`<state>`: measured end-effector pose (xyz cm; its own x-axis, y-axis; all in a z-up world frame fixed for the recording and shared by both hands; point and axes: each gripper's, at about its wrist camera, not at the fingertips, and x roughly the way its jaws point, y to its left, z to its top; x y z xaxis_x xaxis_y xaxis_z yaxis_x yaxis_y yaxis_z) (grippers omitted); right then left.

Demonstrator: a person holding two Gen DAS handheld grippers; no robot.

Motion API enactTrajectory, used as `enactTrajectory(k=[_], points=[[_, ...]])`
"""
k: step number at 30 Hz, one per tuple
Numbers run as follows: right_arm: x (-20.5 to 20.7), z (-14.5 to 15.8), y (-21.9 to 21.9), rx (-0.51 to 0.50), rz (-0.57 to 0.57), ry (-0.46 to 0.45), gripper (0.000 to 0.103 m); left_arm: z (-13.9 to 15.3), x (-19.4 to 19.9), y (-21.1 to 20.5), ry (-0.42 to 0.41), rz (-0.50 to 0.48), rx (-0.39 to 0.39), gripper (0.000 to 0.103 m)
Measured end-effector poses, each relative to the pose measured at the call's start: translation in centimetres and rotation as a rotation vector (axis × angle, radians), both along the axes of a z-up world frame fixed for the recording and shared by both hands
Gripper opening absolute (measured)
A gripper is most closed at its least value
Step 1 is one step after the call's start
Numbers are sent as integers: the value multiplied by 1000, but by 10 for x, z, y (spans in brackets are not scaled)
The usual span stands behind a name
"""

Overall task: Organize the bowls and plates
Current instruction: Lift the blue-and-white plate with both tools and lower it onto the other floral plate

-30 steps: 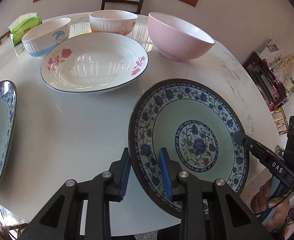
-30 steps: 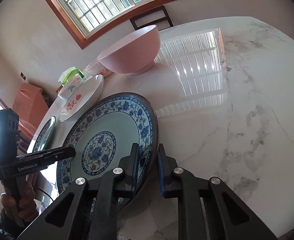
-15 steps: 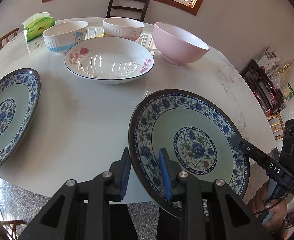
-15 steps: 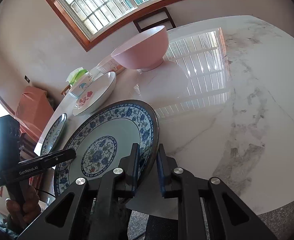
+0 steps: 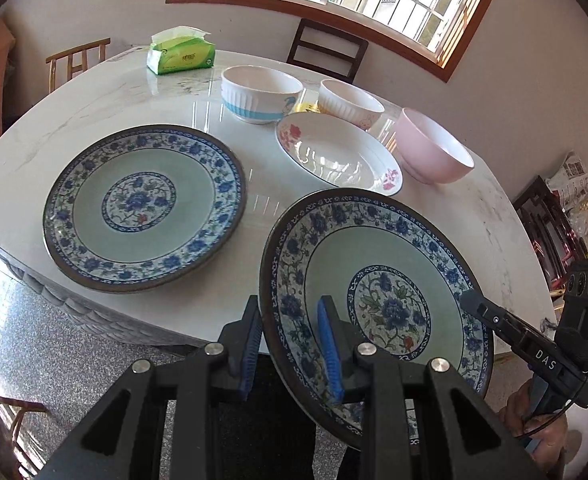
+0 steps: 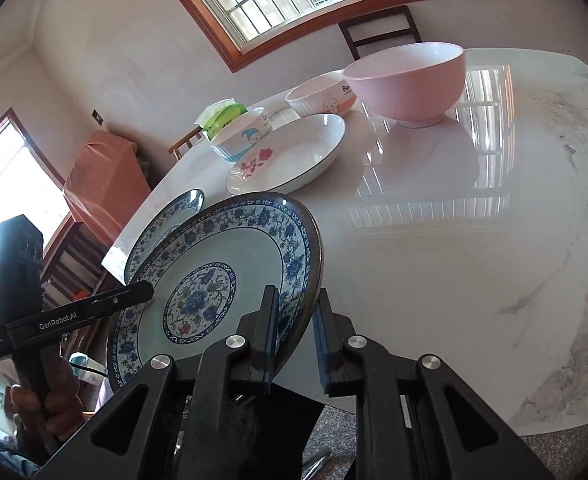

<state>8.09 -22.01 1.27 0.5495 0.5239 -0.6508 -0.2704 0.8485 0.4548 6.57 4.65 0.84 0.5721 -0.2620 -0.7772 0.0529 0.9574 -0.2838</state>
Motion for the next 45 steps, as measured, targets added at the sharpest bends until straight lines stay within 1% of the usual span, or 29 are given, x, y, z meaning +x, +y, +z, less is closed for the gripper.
enactTrajectory(k=[5, 9, 15, 24, 33, 40, 45], points=[[20, 9, 45, -14, 79, -36, 17, 10, 2, 41, -21, 92, 9, 28], [37, 11, 77, -24, 128, -51, 17, 12, 7, 70, -33, 153, 26, 28], [61, 8, 119, -56, 188, -65, 17, 2, 19, 108, -20, 232, 27, 28], [90, -1, 167, -102, 240, -63, 18, -10, 41, 152, -8, 307, 17, 28], [103, -7, 197, -152, 258, -88, 19, -17, 55, 178, -9, 341, 8, 28], [104, -13, 203, -170, 256, -84, 20, -19, 61, 185, -17, 345, -1, 28], [104, -14, 208, -203, 256, -106, 21, -21, 64, 187, -13, 347, -13, 28]])
